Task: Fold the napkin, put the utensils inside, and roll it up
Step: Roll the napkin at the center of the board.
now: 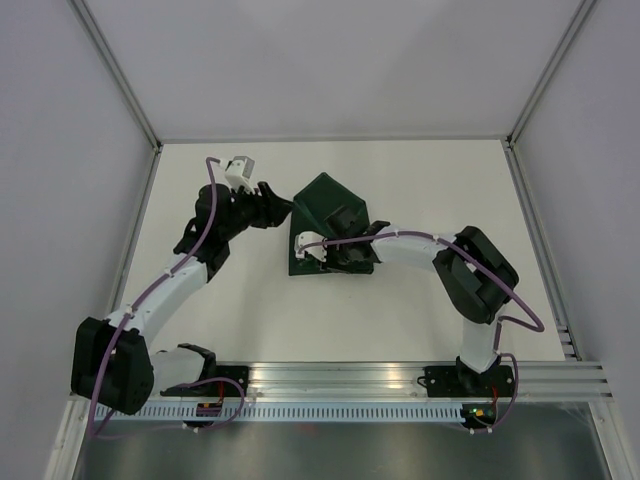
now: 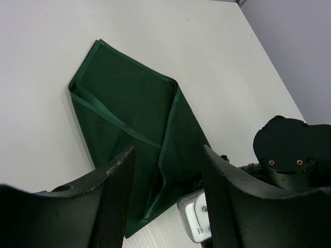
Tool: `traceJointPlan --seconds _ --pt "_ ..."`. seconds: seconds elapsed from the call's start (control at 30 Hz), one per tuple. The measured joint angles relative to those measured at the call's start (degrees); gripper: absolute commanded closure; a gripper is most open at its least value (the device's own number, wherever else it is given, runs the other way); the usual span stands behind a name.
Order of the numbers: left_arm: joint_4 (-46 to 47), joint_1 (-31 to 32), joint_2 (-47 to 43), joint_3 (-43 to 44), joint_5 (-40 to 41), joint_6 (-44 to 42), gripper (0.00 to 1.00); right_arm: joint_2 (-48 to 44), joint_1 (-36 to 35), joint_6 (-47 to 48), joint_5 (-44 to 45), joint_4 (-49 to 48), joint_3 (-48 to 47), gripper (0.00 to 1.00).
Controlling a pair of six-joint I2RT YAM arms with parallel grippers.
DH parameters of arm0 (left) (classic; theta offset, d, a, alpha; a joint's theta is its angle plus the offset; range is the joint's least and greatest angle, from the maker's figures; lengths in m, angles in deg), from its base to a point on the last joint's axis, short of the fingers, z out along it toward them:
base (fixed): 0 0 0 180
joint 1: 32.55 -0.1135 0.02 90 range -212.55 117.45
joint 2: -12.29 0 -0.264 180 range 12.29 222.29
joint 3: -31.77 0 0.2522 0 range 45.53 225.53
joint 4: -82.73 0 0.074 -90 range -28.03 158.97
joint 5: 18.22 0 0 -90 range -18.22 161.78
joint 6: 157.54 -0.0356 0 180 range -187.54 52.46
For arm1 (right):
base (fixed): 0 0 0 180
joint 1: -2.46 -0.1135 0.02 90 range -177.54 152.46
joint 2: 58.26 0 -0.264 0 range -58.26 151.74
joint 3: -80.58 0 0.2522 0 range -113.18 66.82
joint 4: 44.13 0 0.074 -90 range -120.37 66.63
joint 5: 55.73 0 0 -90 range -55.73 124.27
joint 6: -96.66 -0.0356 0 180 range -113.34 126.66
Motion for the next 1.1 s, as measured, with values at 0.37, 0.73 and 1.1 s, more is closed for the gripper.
traceJointPlan --seconds 0.37,0.73,1.1 --pt "6.4 3.9 -11.3 -6.8 3.9 -2.4 0.47 5.9 4.3 -0.2 -9.5 12.0 -10.2 0.83" --pt "15.8 10.3 -21.4 -16.7 16.3 -7.3 0.48 11.9 8.9 -0.2 -19.6 23.7 -18.6 0.84" --pt "27.8 14.8 -18.7 -21.2 10.8 -19.4 0.41 15.3 11.9 0.4 -25.0 31.2 -22.3 0.86"
